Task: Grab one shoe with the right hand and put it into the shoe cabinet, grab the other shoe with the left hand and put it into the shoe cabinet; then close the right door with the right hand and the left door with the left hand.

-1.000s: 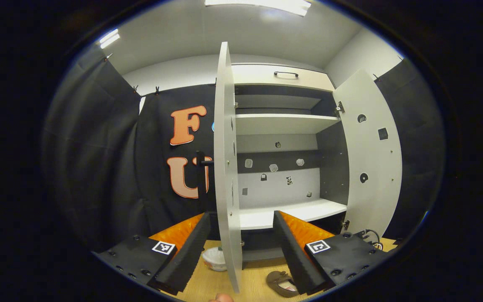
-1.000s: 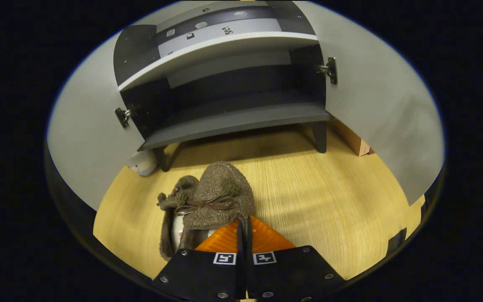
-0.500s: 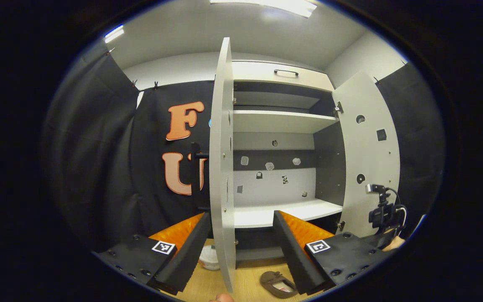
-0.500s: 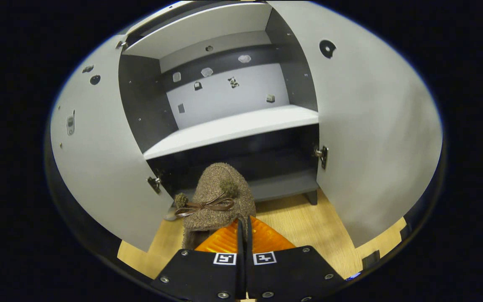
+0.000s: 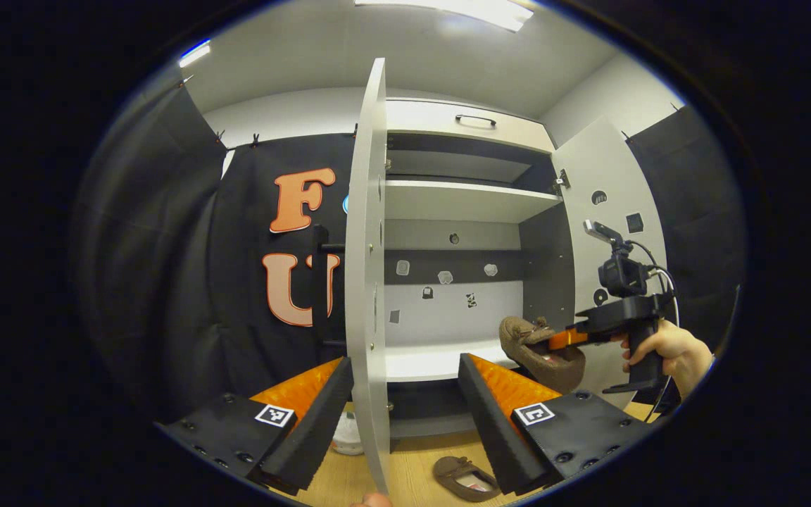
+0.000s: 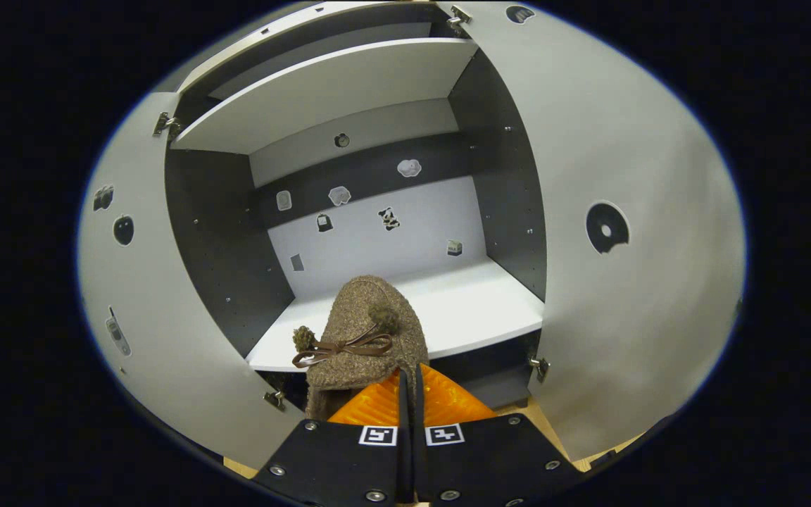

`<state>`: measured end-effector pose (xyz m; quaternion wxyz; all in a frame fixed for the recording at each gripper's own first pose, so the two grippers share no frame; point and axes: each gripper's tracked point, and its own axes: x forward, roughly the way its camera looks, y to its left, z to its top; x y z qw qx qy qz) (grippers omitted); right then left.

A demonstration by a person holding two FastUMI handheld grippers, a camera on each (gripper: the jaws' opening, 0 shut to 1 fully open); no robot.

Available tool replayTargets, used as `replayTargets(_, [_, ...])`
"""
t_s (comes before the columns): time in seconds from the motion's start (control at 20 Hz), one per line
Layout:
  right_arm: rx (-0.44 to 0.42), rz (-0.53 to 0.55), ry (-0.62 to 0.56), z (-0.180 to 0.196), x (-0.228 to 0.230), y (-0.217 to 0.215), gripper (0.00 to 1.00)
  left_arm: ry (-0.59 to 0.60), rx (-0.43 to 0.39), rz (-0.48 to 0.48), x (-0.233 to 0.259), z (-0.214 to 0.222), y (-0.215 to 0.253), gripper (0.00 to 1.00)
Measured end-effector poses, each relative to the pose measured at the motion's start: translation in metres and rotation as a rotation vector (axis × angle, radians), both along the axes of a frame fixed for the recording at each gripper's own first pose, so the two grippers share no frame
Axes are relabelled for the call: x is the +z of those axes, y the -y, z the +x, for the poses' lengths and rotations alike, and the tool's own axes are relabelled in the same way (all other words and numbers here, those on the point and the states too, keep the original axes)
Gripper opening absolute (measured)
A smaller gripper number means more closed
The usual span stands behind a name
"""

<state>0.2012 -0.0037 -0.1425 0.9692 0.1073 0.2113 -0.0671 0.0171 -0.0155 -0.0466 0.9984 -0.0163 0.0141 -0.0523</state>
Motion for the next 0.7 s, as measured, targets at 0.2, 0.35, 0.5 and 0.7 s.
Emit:
replayTargets(0.2, [-0.055,0.000,-0.026,0.071,0.002,0.008,0.00,0.034,-0.007,0.014,0.007,0.001,-0.003,0.96])
replayTargets(0.35, [-0.064,0.004,-0.051,0.118,-0.009,0.007,0.00,0.047,-0.006,0.031,0.010,0.003,-0.003,0.96])
replayTargets(0.5, [-0.083,0.044,-0.067,0.149,-0.028,0.007,0.00,0.058,-0.012,0.042,0.013,0.004,0.001,0.97])
replayTargets(0.7, [-0.125,0.015,-0.096,0.156,-0.043,0.023,0.11,0.041,-0.004,0.048,0.010,0.008,0.003,0.97])
